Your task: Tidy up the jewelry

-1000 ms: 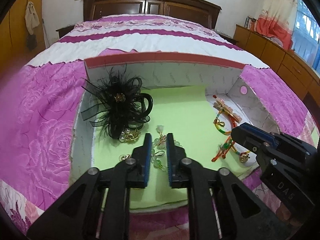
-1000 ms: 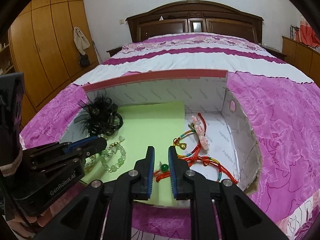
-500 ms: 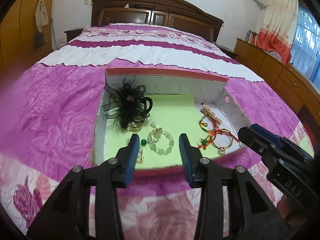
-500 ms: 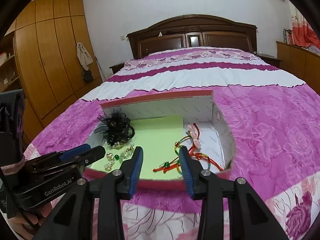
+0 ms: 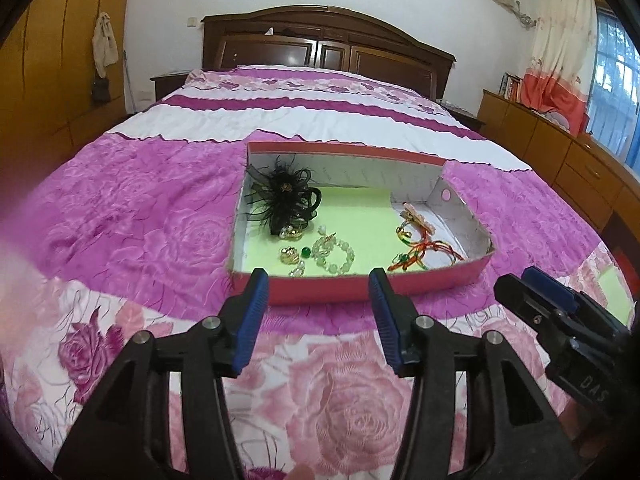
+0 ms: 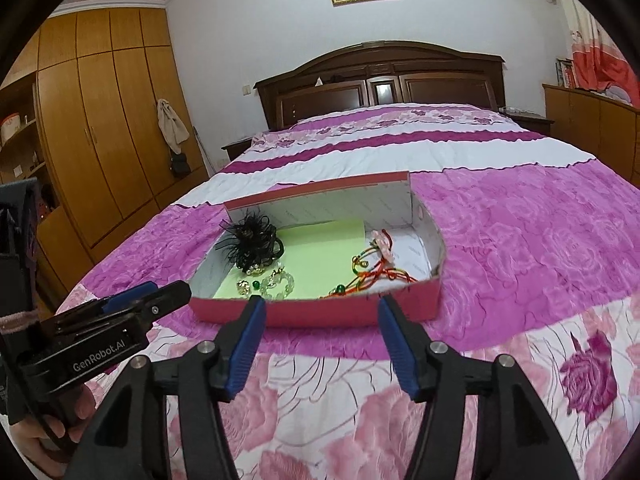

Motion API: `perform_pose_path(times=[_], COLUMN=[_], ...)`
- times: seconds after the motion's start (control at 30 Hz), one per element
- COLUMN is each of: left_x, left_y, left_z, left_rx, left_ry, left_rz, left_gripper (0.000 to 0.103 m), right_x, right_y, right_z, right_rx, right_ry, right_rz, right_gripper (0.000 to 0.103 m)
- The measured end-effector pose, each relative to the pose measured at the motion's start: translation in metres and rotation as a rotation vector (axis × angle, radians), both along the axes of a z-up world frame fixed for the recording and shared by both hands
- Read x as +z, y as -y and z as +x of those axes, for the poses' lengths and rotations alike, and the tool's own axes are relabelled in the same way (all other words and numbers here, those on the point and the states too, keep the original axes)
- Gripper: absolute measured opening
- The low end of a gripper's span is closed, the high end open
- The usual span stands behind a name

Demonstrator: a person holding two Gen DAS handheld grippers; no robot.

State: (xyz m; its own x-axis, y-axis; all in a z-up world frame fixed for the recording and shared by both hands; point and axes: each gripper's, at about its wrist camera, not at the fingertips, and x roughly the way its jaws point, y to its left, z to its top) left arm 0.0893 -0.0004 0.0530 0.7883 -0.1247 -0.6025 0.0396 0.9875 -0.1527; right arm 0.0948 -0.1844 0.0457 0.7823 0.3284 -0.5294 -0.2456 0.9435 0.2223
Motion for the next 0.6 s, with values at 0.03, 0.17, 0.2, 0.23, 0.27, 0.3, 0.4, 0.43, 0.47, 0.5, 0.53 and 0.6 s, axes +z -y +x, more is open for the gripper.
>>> perform_pose_path(times=[0.03, 0.17, 0.2, 0.23, 0.27, 0.3, 0.4, 0.43, 0.47, 0.5, 0.53, 0.6], left_x=[0.0, -0.001, -0.001, 0.0, 0.0, 0.0, -0.001, -0.001, -0.001, -0.001, 0.0, 0.0], left_y=[0.0, -0.001, -0.001, -0.001, 0.0, 0.0, 0.0, 0.0, 0.0, 0.0, 0.001, 0.001], left_z=[-0.002, -0.011, -0.012, -0.014, -0.015, -0.018, -0.021, -0.022, -0.023, -0.023, -0.024, -0.026], left_rx=[0.002, 0.009, 0.01, 0.012, 0.012, 0.012, 0.012, 0.011, 0.01, 0.009, 0.009, 0.009], left_ry=[0.0, 0.002, 0.002, 0.003, 0.005, 0.006, 0.007, 0.007, 0.006, 0.005, 0.005, 0.008], left_rz=[0.002, 0.004, 0.003, 0.003, 0.003, 0.003, 0.004, 0.003, 0.002, -0.001, -0.002, -0.004], left_gripper=[0.044, 0.044, 0.044, 0.044, 0.044, 0.044, 0.045, 0.045, 0.045, 0.045, 0.045, 0.045], right_x=[0.0, -0.002, -0.003, -0.003, -0.004, -0.004, -0.005, -0.005, -0.005, -0.006, -0.006, -0.007], right_y=[0.0, 0.0, 0.0, 0.0, 0.0, 0.0, 0.0, 0.0, 0.0, 0.0, 0.001, 0.001], right_z=[-0.004, -0.014, -0.017, -0.02, -0.021, -0.023, -0.028, -0.028, -0.029, -0.03, -0.031, -0.031], right_rx=[-0.001, -0.003, -0.004, -0.004, -0.004, -0.004, -0.006, -0.006, -0.006, -0.007, -0.008, -0.01], right_ry=[0.001, 0.005, 0.006, 0.007, 0.006, 0.006, 0.006, 0.005, 0.004, 0.004, 0.003, 0.001], right_rz=[0.0, -0.01, -0.012, -0.012, -0.012, -0.013, -0.016, -0.016, -0.014, -0.013, -0.012, -0.011], right_gripper=[0.062, 0.063, 0.063, 0.063, 0.063, 0.063, 0.063, 0.063, 0.063, 0.063, 0.063, 0.063])
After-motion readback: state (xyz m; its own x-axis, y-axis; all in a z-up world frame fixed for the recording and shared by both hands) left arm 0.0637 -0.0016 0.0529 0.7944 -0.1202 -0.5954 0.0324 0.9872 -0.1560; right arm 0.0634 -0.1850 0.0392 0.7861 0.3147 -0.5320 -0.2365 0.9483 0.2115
